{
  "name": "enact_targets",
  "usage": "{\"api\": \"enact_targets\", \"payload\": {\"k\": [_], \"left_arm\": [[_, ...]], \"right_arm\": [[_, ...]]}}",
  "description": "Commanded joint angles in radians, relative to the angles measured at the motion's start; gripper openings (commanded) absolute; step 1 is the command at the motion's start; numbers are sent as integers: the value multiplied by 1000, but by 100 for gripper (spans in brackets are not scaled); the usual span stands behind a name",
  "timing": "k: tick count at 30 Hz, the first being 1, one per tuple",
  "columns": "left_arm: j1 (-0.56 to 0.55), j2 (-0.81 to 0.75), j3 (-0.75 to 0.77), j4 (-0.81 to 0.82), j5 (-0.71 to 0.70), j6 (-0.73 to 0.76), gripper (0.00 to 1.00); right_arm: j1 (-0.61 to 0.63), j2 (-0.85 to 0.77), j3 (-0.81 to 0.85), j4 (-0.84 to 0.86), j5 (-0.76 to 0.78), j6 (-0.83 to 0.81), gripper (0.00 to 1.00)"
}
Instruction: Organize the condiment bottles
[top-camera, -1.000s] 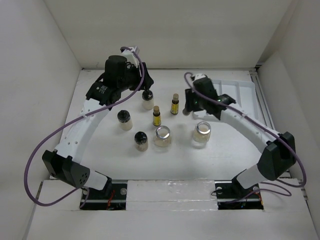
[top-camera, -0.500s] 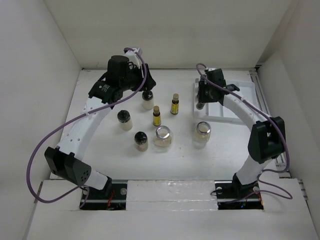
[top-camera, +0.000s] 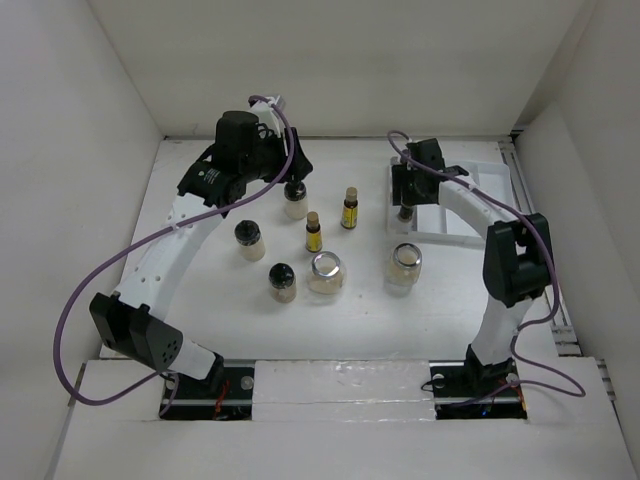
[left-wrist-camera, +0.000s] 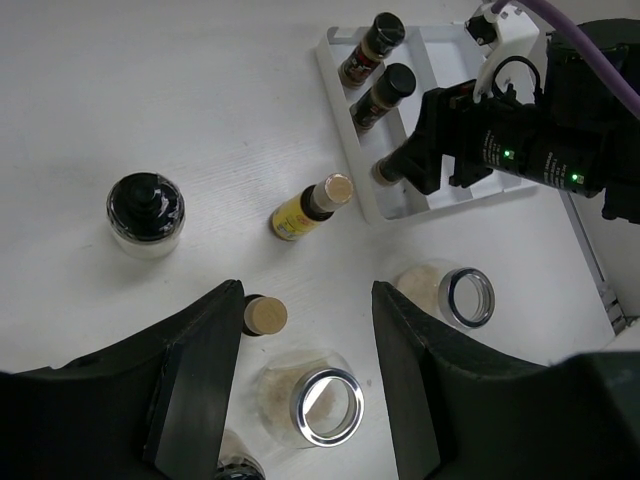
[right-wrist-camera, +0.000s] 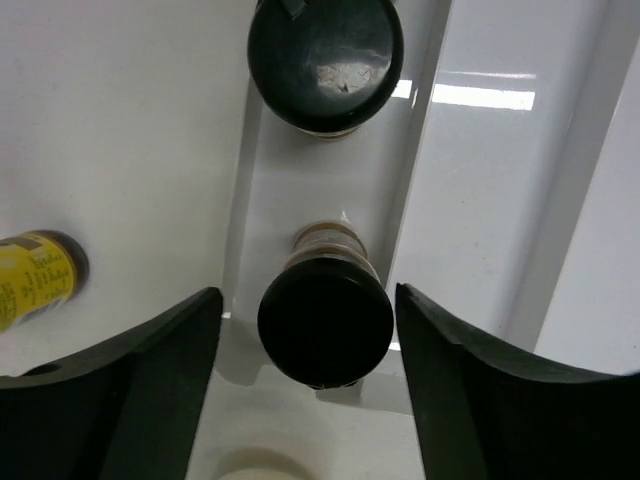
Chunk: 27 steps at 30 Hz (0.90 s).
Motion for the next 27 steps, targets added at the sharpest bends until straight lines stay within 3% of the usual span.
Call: {"api": "enact_targets", "payload": {"k": [1, 4, 9, 12, 13, 14, 19, 27], "left_arm": [[2, -8, 24, 36, 6, 4, 50], [2, 1, 33, 27, -5, 4, 50], [2, 10, 63, 27, -36, 4, 50], [2, 10, 92, -8, -146, -9, 50], [2, 10, 101, -34, -192, -22, 50], [2, 10, 110, -47, -273, -32, 50], [11, 0, 119, -87, -389, -103, 49], [44, -47, 26, -54, -290, -128, 49]], "right_arm": [[23, 8, 73, -20, 29, -23, 75], [32, -39, 97, -43, 50, -32, 88], [67, -165, 128, -83, 41, -32, 89], [143, -216, 96, 4, -25, -32, 78], [162, -225, 85, 29, -48, -32, 66], [181, -225, 74, 49, -75, -32, 63], [265, -129, 154, 54, -123, -23, 77], [292, 22, 251, 18, -91, -43, 72]]}}
